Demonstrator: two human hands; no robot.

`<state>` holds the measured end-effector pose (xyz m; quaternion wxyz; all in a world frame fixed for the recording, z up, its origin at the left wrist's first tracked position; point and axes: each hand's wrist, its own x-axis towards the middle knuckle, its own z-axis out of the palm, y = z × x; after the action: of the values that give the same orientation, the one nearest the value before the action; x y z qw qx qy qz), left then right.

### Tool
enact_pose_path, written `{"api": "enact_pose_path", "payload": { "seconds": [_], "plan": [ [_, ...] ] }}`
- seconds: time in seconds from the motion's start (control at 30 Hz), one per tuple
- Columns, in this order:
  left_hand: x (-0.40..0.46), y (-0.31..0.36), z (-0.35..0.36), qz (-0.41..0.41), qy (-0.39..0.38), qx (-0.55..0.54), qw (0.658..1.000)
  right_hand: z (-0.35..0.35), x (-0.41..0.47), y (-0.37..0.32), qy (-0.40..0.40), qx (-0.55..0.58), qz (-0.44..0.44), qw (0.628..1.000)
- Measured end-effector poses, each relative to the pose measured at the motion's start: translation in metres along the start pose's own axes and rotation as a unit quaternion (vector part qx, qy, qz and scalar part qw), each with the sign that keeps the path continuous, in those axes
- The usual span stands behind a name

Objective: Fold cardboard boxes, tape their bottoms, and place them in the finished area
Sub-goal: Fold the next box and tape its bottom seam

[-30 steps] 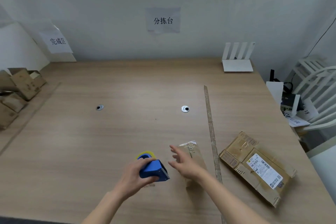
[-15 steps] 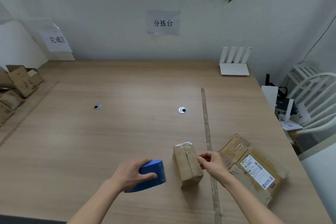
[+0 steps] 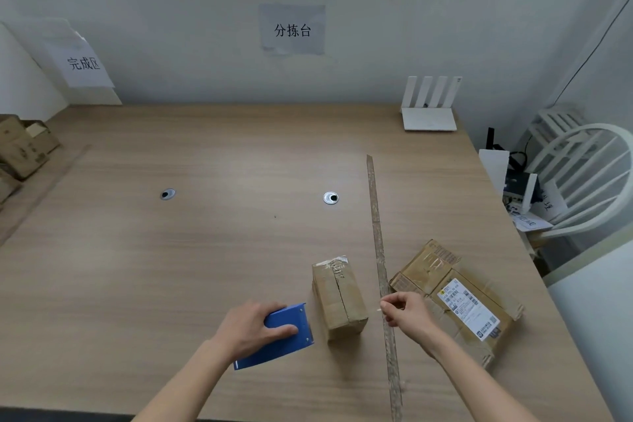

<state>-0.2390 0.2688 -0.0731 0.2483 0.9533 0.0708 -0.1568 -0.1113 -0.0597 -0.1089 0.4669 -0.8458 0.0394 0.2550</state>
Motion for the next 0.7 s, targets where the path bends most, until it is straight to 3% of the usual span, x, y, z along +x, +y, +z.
{"api": "enact_pose_path", "payload": {
  "seconds": [0.37, 0.53, 0.63, 0.7],
  "plan": [
    [0.012, 0.009, 0.028, -0.057, 0.001, 0.022, 0.998, 0.025, -0.002, -0.003, 0.01, 0.008, 0.041, 0.999],
    [0.02, 0.019, 0.04, -0.064, -0.006, 0.028, 0.998, 0.041, -0.002, -0.008, -0.033, 0.015, 0.077, 0.996],
    [0.02, 0.017, 0.044, -0.069, -0.002, 0.018, 0.997, 0.031, -0.003, -0.018, 0.03, -0.113, 0.024, 0.993],
    [0.02, 0.016, 0.044, -0.068, 0.0, 0.012, 0.998, 0.039, -0.01, -0.034, 0.056, -0.132, -0.037, 0.989]
  ]
}}
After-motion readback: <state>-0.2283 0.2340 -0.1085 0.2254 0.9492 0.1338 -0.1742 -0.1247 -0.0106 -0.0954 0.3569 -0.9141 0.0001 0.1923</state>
